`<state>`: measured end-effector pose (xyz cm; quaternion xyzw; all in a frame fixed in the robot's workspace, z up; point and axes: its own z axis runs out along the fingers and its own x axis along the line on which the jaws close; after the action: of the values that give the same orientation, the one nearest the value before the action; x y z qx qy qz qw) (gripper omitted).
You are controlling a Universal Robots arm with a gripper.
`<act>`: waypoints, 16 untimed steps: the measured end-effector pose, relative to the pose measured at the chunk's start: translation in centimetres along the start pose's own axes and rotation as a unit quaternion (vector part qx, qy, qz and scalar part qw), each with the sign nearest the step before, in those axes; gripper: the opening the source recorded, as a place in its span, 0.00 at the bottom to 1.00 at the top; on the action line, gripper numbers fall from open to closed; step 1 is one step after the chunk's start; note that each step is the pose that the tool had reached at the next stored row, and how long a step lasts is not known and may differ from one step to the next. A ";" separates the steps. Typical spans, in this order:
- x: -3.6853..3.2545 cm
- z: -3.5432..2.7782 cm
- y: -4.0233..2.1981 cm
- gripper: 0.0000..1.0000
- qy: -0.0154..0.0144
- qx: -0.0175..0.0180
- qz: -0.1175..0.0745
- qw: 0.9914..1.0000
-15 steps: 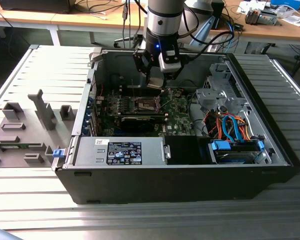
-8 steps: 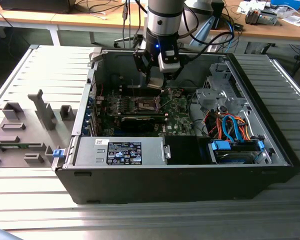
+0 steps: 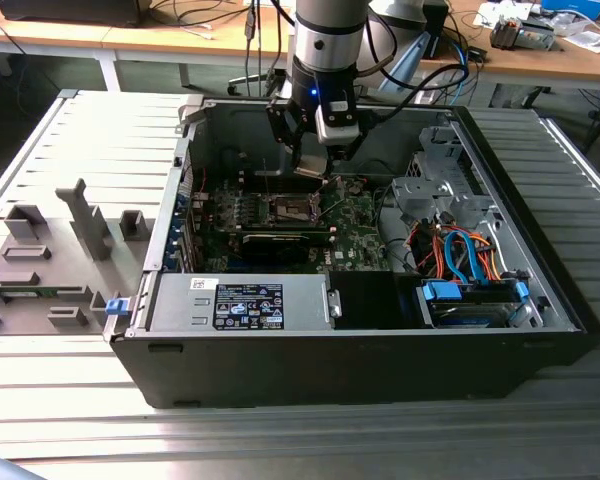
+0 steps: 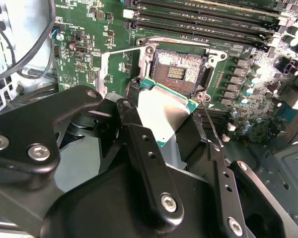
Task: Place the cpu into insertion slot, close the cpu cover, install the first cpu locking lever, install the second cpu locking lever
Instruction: 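Place the cpu into insertion slot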
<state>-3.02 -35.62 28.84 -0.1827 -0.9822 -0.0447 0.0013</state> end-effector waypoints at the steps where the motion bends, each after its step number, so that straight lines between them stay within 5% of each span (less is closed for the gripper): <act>1: 0.00 0.00 0.00 0.54 0.000 0.000 0.001 1.000; 16: 0.00 0.00 0.00 0.54 -0.001 0.000 0.015 1.000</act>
<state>-3.02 -35.62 28.84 -0.1977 -0.9792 -0.0448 0.0006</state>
